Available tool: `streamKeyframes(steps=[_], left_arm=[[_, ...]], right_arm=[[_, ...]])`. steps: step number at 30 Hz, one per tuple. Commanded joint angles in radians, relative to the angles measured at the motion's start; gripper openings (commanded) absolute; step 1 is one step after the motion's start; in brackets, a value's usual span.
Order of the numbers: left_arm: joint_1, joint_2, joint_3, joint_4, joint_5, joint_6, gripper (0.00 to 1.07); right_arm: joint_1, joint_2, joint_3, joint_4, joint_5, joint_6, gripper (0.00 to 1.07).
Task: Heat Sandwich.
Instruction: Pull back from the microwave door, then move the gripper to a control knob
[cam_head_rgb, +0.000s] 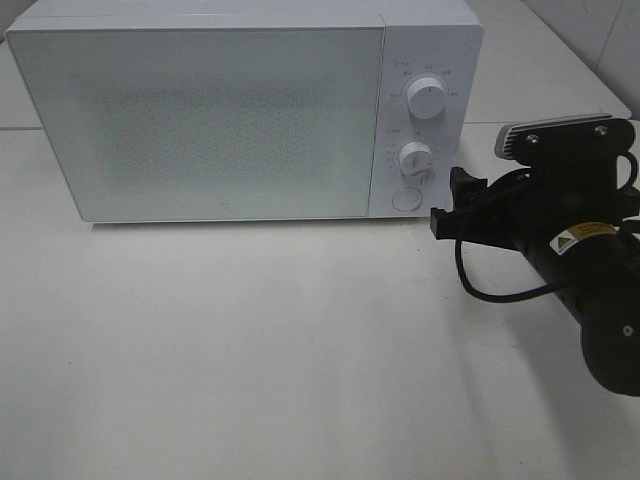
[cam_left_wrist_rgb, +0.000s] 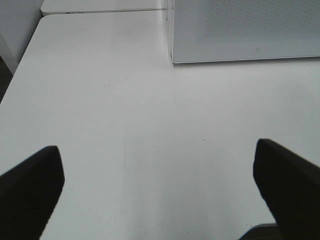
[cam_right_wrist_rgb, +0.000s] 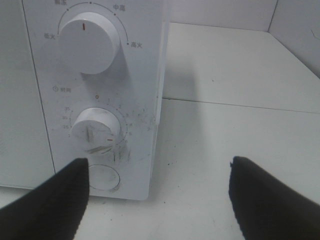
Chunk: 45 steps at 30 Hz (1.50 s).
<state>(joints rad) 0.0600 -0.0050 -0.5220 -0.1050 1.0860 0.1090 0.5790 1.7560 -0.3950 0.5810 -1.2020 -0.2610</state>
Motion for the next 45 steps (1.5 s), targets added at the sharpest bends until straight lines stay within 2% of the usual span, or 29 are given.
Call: streamKeyframes(steps=[1,27,35,42,45], left_arm=[[0.005,-0.023,0.004,-0.007,-0.013,0.003,0.98],[0.005,-0.023,0.004,-0.007,-0.013,0.003,0.98],[0.005,-0.023,0.004,-0.007,-0.013,0.003,0.98],[0.005,-0.023,0.004,-0.007,-0.013,0.003,0.98],[0.005,-0.023,0.004,-0.007,-0.013,0.003,0.98]], right_arm=[[0.005,0.042,-0.044,0.004,-0.063,-0.015,0.75],[0.001,0.284,-0.348,0.042,-0.026,-0.007,0.75],[0.001,0.328,-0.393,0.048,-0.008,-0.007,0.75],[0.002,0.329,-0.393,0.049,-0.008,-0.008,0.75],[0.033,0.328,-0.381,0.097,-0.004,-0.008,0.75]])
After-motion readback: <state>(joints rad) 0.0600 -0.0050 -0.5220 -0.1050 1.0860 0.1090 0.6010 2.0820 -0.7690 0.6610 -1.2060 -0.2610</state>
